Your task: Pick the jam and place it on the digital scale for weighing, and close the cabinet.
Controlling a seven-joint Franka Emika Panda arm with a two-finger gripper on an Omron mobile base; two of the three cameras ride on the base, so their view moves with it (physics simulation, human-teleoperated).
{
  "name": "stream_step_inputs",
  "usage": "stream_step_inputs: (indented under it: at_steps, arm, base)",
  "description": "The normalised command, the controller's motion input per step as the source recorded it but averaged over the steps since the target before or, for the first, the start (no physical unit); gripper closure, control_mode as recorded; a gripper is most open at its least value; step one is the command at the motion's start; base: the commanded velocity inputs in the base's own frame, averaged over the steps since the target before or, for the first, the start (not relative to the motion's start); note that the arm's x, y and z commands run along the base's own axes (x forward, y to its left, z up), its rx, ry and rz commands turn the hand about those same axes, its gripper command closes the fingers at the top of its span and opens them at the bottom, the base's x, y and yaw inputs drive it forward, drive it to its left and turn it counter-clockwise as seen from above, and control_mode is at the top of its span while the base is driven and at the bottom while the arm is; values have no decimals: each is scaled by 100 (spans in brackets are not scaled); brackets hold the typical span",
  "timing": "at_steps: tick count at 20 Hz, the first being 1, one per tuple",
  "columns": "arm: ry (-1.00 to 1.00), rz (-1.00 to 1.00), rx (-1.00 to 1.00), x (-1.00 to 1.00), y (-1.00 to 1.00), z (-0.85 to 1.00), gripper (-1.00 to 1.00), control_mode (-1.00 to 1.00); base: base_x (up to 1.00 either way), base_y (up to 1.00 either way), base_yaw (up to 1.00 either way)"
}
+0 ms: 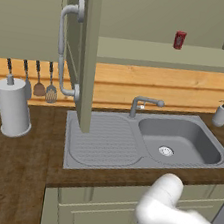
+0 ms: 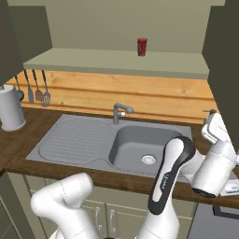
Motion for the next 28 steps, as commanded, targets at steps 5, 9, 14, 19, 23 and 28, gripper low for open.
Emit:
stream_step_inputs:
  at_steps: [5,9,14,19,23,28]
  arm:
    - [-12,18,-17,-48,19,0,-100,-100]
    - [-6,19,-4,-22,-38,-6,-100,-100]
    - [0,3,0,10,-47,0,-100,-100]
    - [0,7,-2,-1,-11,-15,-100,-100]
    - [1,14,0,-2,-14,-47,-100,-100]
    - [-2,9,-1,11,-27,-2,-100,-100]
  base:
    - [0,0,0]
    - [0,0,0]
    - [0,0,0]
    - [0,0,0]
    - [0,0,0]
    - [0,0,0]
